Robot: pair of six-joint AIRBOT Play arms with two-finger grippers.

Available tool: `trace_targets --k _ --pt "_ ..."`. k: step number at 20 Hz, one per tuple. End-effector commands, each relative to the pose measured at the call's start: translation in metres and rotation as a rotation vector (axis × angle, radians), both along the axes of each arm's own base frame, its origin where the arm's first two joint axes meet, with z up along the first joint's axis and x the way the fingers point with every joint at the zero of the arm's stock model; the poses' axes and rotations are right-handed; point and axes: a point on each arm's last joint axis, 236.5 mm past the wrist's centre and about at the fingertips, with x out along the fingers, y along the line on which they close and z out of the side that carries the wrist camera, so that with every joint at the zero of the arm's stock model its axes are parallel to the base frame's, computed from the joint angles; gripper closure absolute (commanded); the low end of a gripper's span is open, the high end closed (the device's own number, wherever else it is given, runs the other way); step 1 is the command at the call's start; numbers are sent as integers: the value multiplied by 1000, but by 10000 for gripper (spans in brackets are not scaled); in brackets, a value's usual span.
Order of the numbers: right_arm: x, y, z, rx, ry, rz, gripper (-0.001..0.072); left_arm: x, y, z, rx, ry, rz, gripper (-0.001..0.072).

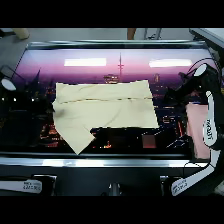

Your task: Fold the shirts.

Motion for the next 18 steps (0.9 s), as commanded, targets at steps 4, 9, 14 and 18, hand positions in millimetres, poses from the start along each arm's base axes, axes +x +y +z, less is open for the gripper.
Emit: trace_targets --k 4,9,14,18 --pt "-37 11 -14 32 49 31 323 -105 -41 -56 -68 27 103 203" --pt "-38 11 -14 33 49 39 321 -84 -58 -65 -126 -39 190 203" --pt "-64 21 -32 81 120 73 266 -73 -69 -67 -116 -71 199 548" --pt "-76 43 -56 170 124 45 223 -71 -68 -63 -114 -89 192 670"
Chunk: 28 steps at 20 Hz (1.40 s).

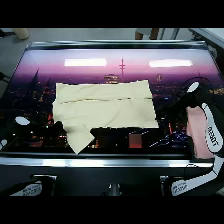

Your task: Fold the shirts.

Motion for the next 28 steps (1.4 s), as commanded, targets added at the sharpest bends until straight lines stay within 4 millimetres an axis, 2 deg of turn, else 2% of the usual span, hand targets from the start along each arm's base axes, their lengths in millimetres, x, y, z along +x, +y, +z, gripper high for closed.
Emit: trace_targets --k 1,3,5,6,7,8,10,12,13,15,17,20,23,26,27,28 --pt "-10 16 -17 63 9 -26 223 5 -1 4 5 -27 6 670" --pt "-15 20 -22 67 13 -18 223 7 0 9 8 -45 7 670" --pt "-8 26 -28 48 -22 -8 243 8 0 12 11 -57 6 670" --pt "-2 31 -31 34 -50 -1 383 9 0 14 12 -63 7 670" --pt "6 34 -32 16 -82 -5 613 11 1 17 15 -76 5 670" --pt "14 36 -30 4 -114 -14 696 16 3 24 22 -109 -11 670" --pt "31 32 -11 -21 -208 -5 698 34 11 51 39 -199 -31 672" --pt "49 24 25 -56 -307 19 699 64 26 93 69 -320 -13 674" --pt "66 23 46 -65 -380 12 700 81 32 116 86 -385 -4 675" --pt "108 22 74 -81 -520 -33 700 116 40 143 114 -472 2 676" --pt "152 26 81 -116 -632 -49 700 149 41 141 111 -472 -11 676" --pt "200 39 54 -140 -670 -66 699 207 45 123 87 -442 15 674" --pt "230 35 31 -144 -661 -124 699 258 55 115 74 -450 52 674" --pt "239 40 9 -133 -635 -159 697 278 55 87 63 -419 57 671" --pt "234 45 0 -127 -609 -148 687 277 51 75 53 -393 51 629" --pt "229 50 -5 -120 -586 -135 549 272 45 67 38 -364 36 451"
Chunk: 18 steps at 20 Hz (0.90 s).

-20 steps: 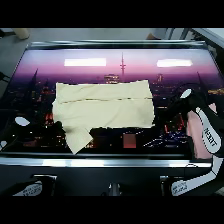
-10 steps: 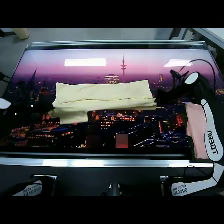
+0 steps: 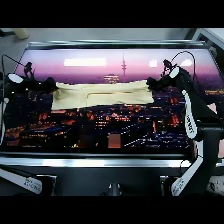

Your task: Fold the shirts.

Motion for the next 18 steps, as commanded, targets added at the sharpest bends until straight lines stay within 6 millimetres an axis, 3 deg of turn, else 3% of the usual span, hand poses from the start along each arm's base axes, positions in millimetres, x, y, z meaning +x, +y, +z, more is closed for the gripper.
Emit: trace_targets --k 1,2,3,5,7,12,13,14,15,16,17,18 --pt "-1 11 -17 15 40 17 252 3 -11 -27 -35 71 -28 161" --pt "-5 9 -10 -8 35 66 35 -1 -11 -23 -38 79 -39 70" --pt "-7 1 -3 -34 30 90 12 -3 -8 -15 -39 76 -51 72" --pt "-9 -23 7 -37 40 45 11 -11 -6 8 -23 48 -99 77" --pt "-9 -32 1 48 76 -31 13 -17 -12 36 -11 10 -134 78" --pt "-27 24 -22 293 214 -8 60 -31 -59 101 14 -102 -236 106" --pt "-34 34 -25 303 243 15 164 -35 -69 107 15 -111 -259 106" --pt "-38 41 -25 305 255 33 362 -39 -81 111 15 -116 -283 110" --pt "-39 49 -21 314 252 44 706 -42 -93 112 12 -115 -307 113" --pt "-38 53 -8 335 231 58 698 -44 -105 109 11 -112 -331 132" --pt "-34 52 13 338 175 87 699 -45 -118 106 6 -110 -341 378" --pt "-31 51 38 330 121 104 699 -45 -133 100 -2 -112 -341 671"
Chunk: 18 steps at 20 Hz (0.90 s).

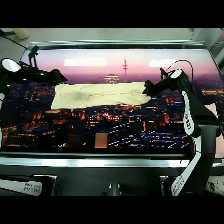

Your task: Fold the shirts.

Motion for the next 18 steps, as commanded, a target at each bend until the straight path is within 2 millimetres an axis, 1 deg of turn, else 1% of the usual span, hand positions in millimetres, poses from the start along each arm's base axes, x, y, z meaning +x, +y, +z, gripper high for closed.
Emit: trace_targets --k 1,2,3,4,5,6,8,10,12,13,14,15,16,17,18 --pt "1 10 73 44 -131 42 699 -3 -51 -9 -17 -14 -25 669" --pt "-3 11 105 40 -183 53 699 -3 -69 -21 -28 -8 -13 669" --pt "-12 14 136 39 -224 74 699 -5 -88 -36 -42 14 -1 669" --pt "-27 21 167 36 -257 109 699 -10 -113 -56 -62 48 4 669" --pt "-45 27 191 20 -279 153 699 -16 -139 -73 -90 88 1 669" --pt "-63 33 207 -5 -286 198 699 -25 -171 -90 -141 137 -12 669" --pt "-97 36 228 -61 -264 253 698 -43 -235 -110 -290 236 -9 669" --pt "-123 40 245 -83 -264 302 697 -60 -288 -123 -394 277 -16 669" --pt "-135 40 257 -86 -266 304 697 -77 -332 -134 -490 327 8 670" --pt "-137 38 260 -92 -272 301 697 -86 -349 -138 -524 344 1 670" --pt "-136 39 262 -91 -277 299 697 -91 -357 -141 -540 348 -19 670" --pt "-133 39 263 -90 -285 289 697 -91 -356 -140 -542 337 -43 672" --pt "-127 42 264 -87 -307 278 697 -84 -348 -131 -534 291 -73 672" --pt "-118 51 265 -80 -339 270 697 -70 -332 -117 -514 224 -98 674" --pt "-110 66 264 -70 -367 271 696 -54 -309 -101 -477 158 -103 673"
